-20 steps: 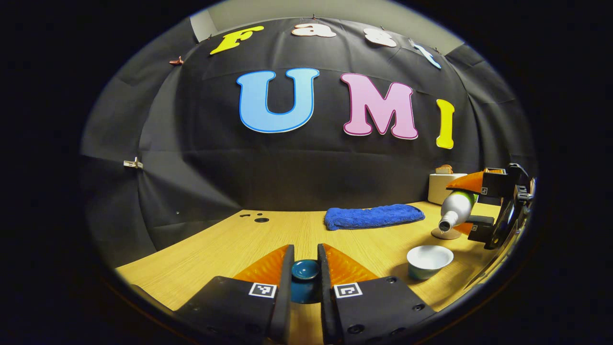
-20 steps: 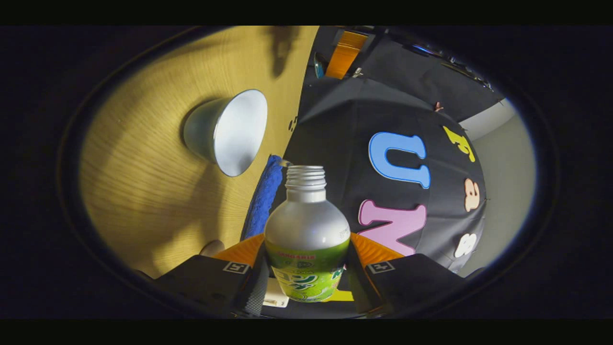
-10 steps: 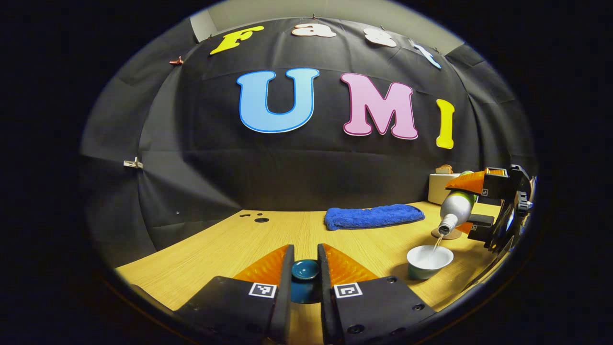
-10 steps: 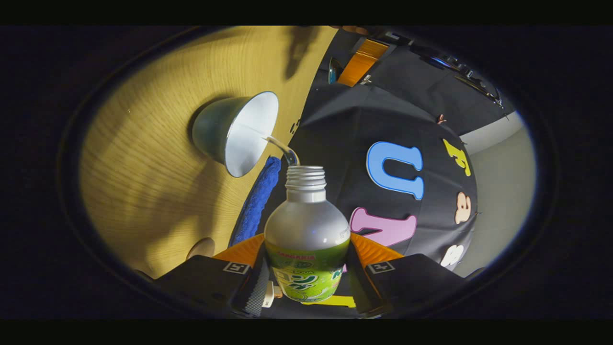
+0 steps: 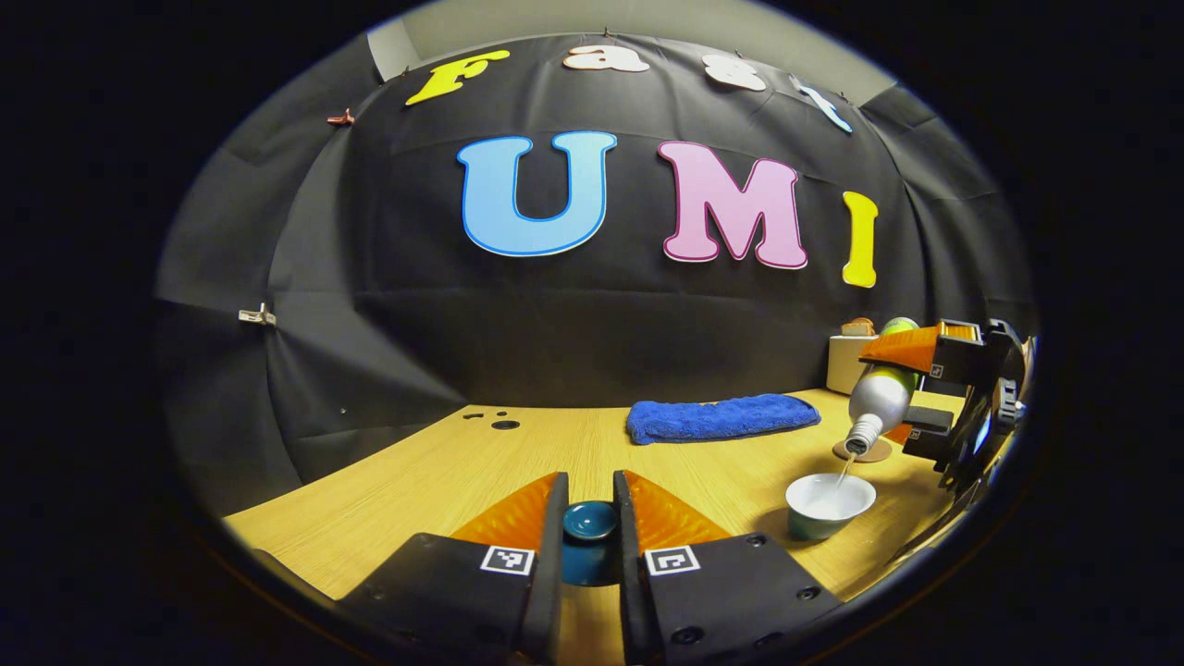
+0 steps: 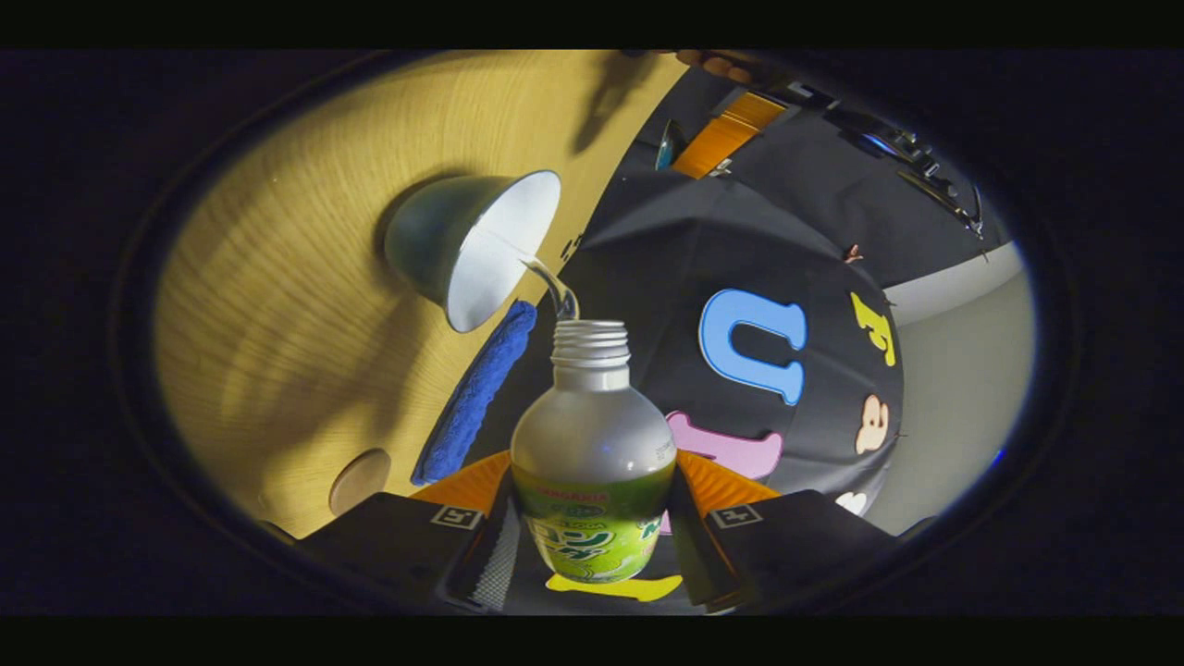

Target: Open the teacup lid with one hand, grasp the water bottle and pour water into the teacup with the other hand; after pouring, place the water bottle on the coaster and then close the teacup lid.

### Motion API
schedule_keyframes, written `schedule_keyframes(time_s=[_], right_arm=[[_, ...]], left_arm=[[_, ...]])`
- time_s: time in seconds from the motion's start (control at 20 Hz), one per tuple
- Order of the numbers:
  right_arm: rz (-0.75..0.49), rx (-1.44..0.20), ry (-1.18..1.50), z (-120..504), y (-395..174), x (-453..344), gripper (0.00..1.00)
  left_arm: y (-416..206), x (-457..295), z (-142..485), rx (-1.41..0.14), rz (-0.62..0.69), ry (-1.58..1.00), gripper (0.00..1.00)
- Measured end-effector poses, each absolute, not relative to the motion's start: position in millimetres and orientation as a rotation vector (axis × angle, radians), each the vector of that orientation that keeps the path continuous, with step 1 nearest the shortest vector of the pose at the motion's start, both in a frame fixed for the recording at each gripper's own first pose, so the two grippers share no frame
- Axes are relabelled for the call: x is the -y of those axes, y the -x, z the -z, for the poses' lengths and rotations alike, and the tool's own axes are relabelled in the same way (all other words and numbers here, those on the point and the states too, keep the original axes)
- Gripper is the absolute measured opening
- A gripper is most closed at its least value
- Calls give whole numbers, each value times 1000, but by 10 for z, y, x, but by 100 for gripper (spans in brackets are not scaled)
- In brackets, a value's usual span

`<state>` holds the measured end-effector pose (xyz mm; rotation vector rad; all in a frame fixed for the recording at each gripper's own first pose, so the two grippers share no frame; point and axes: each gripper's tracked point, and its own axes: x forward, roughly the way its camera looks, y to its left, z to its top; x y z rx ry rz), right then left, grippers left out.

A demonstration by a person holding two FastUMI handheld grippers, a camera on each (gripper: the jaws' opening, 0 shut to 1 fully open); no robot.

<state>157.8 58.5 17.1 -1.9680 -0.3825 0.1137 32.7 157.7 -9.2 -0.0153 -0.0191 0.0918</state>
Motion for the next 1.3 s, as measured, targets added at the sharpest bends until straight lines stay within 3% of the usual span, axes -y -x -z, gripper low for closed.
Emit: schedule_keyframes(time_s=[1.3], right_arm=[[-16, 597, 2141, -708, -1521, -787, 73]], left_arm=[[-328, -1567, 90, 18, -92, 16, 30]])
